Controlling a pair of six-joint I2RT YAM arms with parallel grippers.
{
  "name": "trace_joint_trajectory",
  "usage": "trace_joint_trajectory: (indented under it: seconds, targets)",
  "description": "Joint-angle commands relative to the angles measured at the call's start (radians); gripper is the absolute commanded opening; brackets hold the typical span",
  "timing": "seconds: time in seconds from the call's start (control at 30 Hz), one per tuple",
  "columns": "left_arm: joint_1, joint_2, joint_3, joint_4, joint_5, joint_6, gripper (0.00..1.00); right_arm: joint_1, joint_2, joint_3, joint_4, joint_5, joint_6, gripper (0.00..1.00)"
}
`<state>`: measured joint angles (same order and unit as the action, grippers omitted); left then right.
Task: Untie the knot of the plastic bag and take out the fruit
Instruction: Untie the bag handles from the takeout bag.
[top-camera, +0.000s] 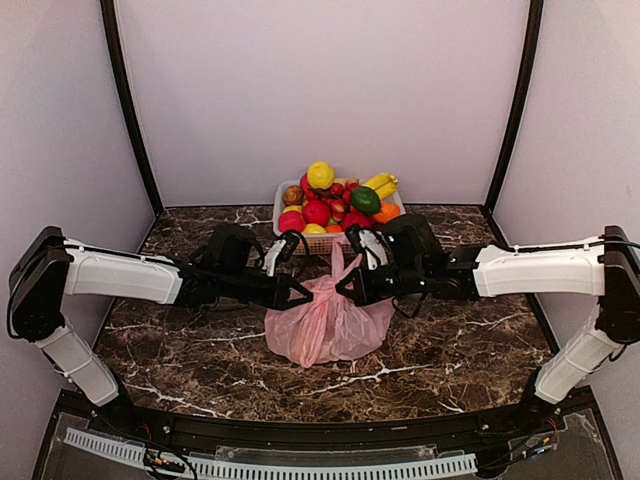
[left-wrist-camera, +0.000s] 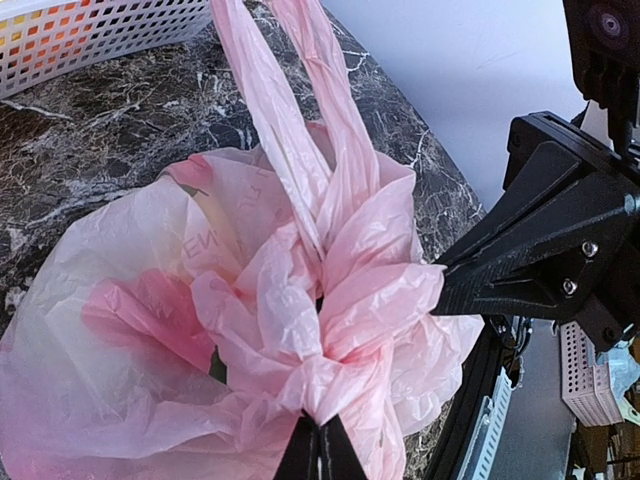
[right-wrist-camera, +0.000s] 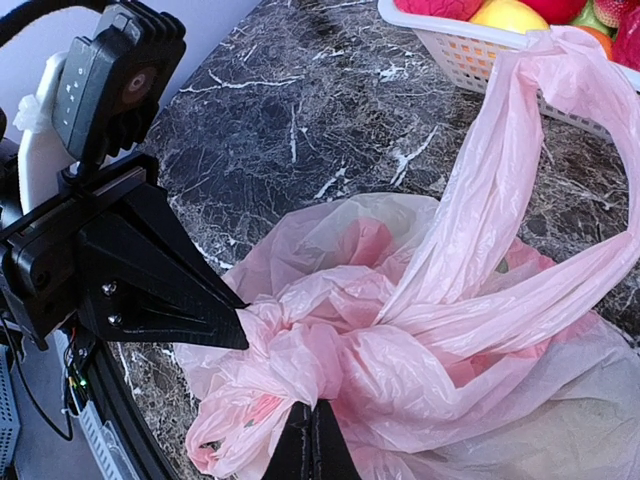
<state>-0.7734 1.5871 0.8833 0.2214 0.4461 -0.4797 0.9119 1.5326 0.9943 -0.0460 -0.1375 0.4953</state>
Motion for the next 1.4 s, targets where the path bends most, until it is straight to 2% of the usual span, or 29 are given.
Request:
trace_joint_trajectory:
  seconds: [0.0, 0.03, 0.13, 0.17, 0.2, 0.27, 0.57, 0.8, 0.93, 1.07, 1.17, 1.37]
  targets:
    - [0.001, -0.017, -0.029, 0.046, 0.029, -0.023, 0.01, 0.003, -0.007, 0.007, 0.013, -0.001, 0.009, 0.0]
    - [0.001, -0.014, -0.033, 0.053, 0.033, -0.024, 0.01, 0.004, -0.01, 0.017, 0.0, 0.007, 0.001, 0.02]
    - [-0.001, -0.014, -0.038, 0.062, 0.043, -0.026, 0.01, 0.004, -0.025, 0.046, -0.041, 0.04, -0.028, 0.28]
    - [-0.002, -0.015, -0.038, 0.062, 0.044, -0.025, 0.01, 0.004, -0.029, 0.052, -0.057, 0.053, -0.04, 0.32]
    - [-0.002, -0.015, -0.038, 0.063, 0.045, -0.024, 0.01, 0.004, -0.029, 0.069, -0.073, 0.065, -0.05, 0.4]
    - [-0.004, -0.017, -0.038, 0.064, 0.046, -0.022, 0.01, 0.001, -0.022, 0.099, -0.113, 0.088, -0.066, 0.47]
    - [-0.01, -0.014, -0.035, 0.062, 0.046, -0.021, 0.01, -0.004, 0.06, 0.192, -0.16, 0.069, -0.101, 0.63]
    - [-0.013, -0.015, -0.036, 0.064, 0.04, -0.025, 0.01, -0.005, 0.125, 0.228, -0.17, 0.038, -0.108, 0.7]
    - [-0.015, -0.013, -0.038, 0.062, 0.038, -0.026, 0.01, -0.004, 0.139, 0.225, -0.17, 0.028, -0.113, 0.65]
    - [-0.015, -0.018, -0.03, 0.035, 0.01, -0.019, 0.01, -0.004, 0.135, 0.21, -0.171, 0.02, -0.111, 0.4]
    - [-0.015, -0.035, -0.019, -0.011, -0.019, 0.007, 0.01, -0.004, 0.128, 0.197, -0.17, 0.018, -0.101, 0.25]
    - [-0.015, -0.047, 0.001, -0.054, -0.034, 0.025, 0.02, -0.004, 0.123, 0.182, -0.152, 0.005, -0.09, 0.04]
